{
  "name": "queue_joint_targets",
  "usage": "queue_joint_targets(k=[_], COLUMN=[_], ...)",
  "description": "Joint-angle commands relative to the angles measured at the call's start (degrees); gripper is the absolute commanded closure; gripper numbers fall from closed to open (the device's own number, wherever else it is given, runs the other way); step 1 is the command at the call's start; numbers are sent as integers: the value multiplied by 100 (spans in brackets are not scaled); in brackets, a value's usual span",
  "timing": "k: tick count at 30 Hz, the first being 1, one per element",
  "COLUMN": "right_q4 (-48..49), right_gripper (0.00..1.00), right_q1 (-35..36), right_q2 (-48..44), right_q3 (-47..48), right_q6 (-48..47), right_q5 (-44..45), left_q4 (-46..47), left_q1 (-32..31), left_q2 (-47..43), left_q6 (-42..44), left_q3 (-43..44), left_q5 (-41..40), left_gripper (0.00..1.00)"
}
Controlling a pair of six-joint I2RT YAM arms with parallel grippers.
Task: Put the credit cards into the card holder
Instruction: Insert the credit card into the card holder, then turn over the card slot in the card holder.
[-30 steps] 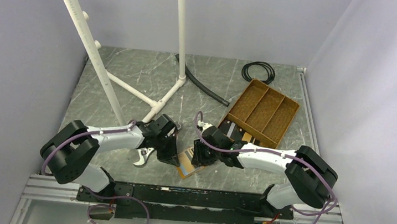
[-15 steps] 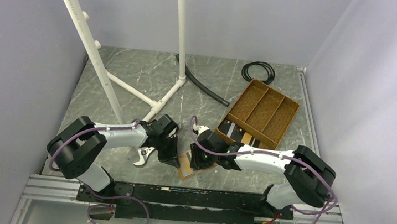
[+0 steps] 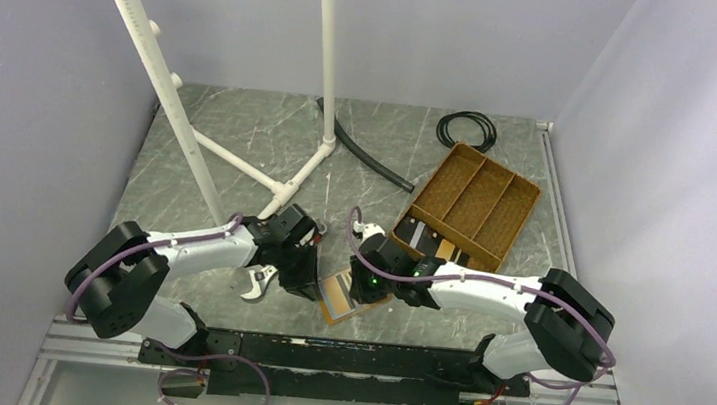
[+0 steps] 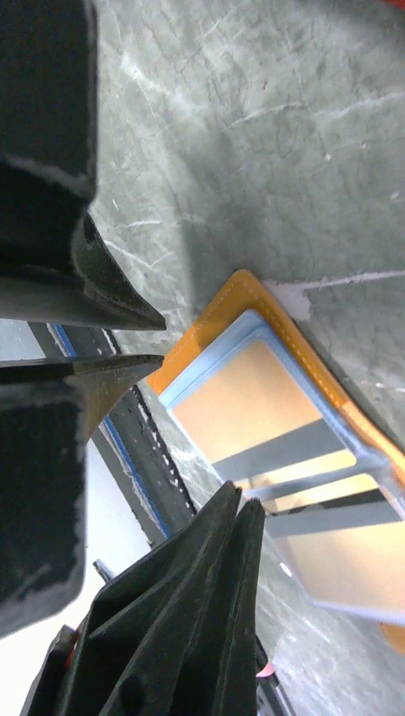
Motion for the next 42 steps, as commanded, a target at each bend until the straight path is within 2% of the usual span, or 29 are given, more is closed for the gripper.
queue_joint_targets(k=[1, 4, 9, 13, 21, 29, 32, 37, 42], right_q4=[351, 514, 456, 475, 644, 784, 802, 754, 750], right_gripper=[85, 88, 100, 100, 100, 100, 100, 100, 100], right_q1=[21, 14, 12, -35, -49, -106, -111, -111, -115], right_q2=[97, 252, 413, 421, 521, 499, 493, 455, 447], right_q3=[50, -57, -155, -301, -392, -510, -518, -504, -472], right_q6=[23, 70, 290, 465, 538, 575, 571, 528, 505], right_q5=[-78, -80, 150, 210, 89, 72, -78, -54, -54], left_q4=[301, 601, 1041, 1311, 1654, 1512, 1402, 749, 720], left_q1=[4, 7, 5, 9, -13, -47, -64, -252, -287], left_q2=[-191, -142, -192, -209, -129, -100, -187, -637, -616], left_q6=[-166, -354, -691, -846, -959, -968, -1017, -996, -907], left_q3=[37, -76, -316, -428, -490, -414, -402, -152, 12], left_q5=[357, 443, 404, 408, 471, 350, 272, -279, -210], left_gripper=[77, 75, 64, 58, 56, 51, 45, 43, 43])
